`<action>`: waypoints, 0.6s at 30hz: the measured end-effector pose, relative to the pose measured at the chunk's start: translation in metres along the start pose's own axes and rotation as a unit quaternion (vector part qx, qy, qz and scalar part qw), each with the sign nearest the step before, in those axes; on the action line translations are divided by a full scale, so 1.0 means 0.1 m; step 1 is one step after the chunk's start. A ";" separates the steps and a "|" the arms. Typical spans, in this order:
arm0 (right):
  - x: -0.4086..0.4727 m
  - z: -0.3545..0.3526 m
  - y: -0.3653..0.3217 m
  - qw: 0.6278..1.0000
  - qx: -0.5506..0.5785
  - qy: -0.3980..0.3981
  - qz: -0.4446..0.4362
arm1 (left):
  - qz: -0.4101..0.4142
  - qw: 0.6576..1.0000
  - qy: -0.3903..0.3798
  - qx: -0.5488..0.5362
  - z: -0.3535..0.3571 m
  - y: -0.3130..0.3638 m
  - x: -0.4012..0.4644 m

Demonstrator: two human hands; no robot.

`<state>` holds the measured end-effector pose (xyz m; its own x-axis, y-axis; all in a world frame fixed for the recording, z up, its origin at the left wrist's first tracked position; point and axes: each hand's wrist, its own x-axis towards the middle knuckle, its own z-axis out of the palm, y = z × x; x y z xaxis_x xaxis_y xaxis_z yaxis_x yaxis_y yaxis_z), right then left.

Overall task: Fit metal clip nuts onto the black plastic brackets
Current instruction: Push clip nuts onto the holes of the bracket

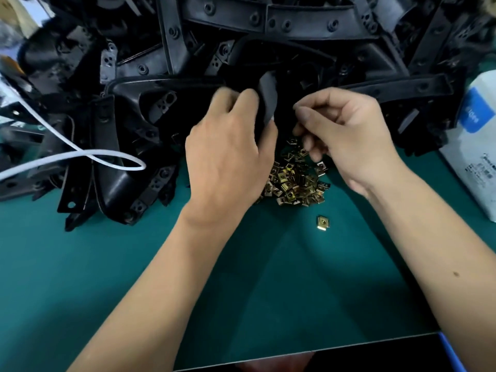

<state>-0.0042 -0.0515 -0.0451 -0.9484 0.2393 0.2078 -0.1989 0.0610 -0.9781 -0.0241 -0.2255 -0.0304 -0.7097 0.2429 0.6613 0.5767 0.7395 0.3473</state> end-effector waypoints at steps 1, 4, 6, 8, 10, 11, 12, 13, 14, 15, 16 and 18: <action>-0.01 -0.02 0.01 1.000 -0.003 0.001 0.003 | -0.014 1.000 -0.018 -0.001 0.01 -0.01 0.01; -0.01 -0.02 0.05 1.000 0.014 0.008 0.020 | -0.022 1.000 -0.020 0.001 0.01 -0.03 0.03; -0.01 0.01 0.06 0.999 0.031 0.001 0.035 | -0.017 1.000 -0.008 0.012 -0.01 -0.04 0.05; -0.02 0.01 0.07 0.999 0.029 -0.017 0.041 | -0.024 1.000 -0.013 0.015 -0.02 -0.03 0.05; -0.02 0.00 0.09 0.999 0.001 -0.040 0.036 | -0.038 0.998 -0.040 0.009 -0.01 -0.02 0.03; -0.02 -0.01 0.10 0.998 -0.022 -0.049 0.030 | -0.044 0.997 -0.058 0.001 0.01 -0.03 0.01; -0.02 -0.02 0.10 0.997 -0.049 -0.053 0.023 | -0.051 0.996 -0.075 -0.008 0.02 -0.05 -0.02; -0.02 -0.03 0.11 0.996 -0.074 -0.055 0.014 | -0.057 0.994 -0.088 -0.014 0.04 -0.07 -0.03; -0.02 -0.05 0.11 0.994 -0.092 -0.055 0.006 | -0.061 0.993 -0.095 -0.012 0.05 -0.09 -0.04; -0.02 -0.06 0.12 0.993 -0.106 -0.054 -0.002 | -0.064 0.993 -0.098 -0.002 0.07 -0.11 -0.04; -0.02 -0.08 0.13 0.991 -0.122 -0.052 -0.011 | -0.066 0.992 -0.105 0.011 0.09 -0.13 -0.05; -0.03 -0.09 0.15 0.984 -0.170 -0.046 -0.025 | -0.067 0.989 -0.130 0.027 0.12 -0.16 -0.06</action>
<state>-0.0019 -0.0424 -0.0602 -0.9610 0.1391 0.2392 -0.1678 0.3943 -0.9035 -0.0342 -0.2313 -0.0480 -0.8627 0.2879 0.4157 0.4524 0.8066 0.3803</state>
